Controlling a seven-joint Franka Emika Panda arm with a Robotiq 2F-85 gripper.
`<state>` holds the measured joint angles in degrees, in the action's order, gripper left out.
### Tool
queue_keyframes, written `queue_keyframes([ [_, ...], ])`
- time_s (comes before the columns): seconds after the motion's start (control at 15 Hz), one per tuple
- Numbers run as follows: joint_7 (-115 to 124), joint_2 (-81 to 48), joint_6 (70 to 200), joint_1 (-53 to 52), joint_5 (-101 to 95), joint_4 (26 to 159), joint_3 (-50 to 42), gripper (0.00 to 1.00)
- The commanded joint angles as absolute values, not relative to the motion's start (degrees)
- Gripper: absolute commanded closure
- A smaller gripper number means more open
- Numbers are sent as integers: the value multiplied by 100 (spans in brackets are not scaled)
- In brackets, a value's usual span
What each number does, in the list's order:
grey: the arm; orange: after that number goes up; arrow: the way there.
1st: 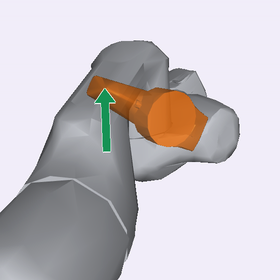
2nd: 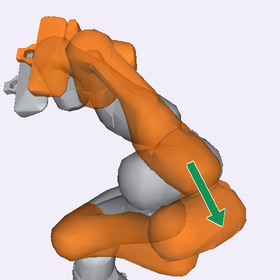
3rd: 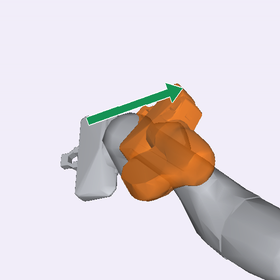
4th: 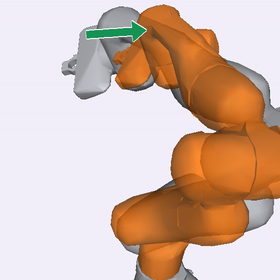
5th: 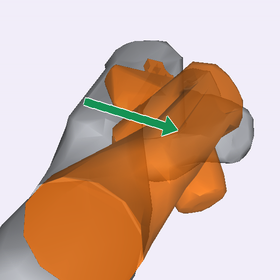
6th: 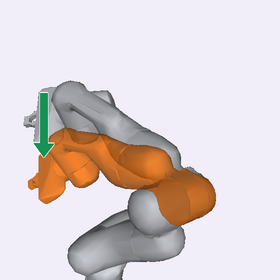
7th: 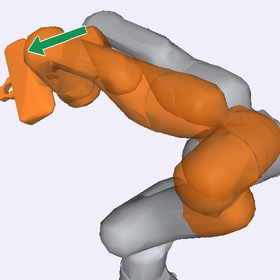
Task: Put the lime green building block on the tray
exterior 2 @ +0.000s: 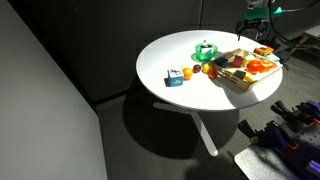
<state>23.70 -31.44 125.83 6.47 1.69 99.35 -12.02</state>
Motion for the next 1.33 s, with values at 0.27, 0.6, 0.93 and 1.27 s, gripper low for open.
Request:
queue_keyframes([
  [0.27, 917, -2276, 12534, 641, 136, 10735, -781, 0],
  [0.6, 532, -1889, 12130, 557, -40, 10981, -702, 0],
  [0.93, 670, -1567, 11515, 400, -299, 11051, -672, 0],
  [1.27, 722, -1182, 11247, 254, -424, 11236, -604, 0],
])
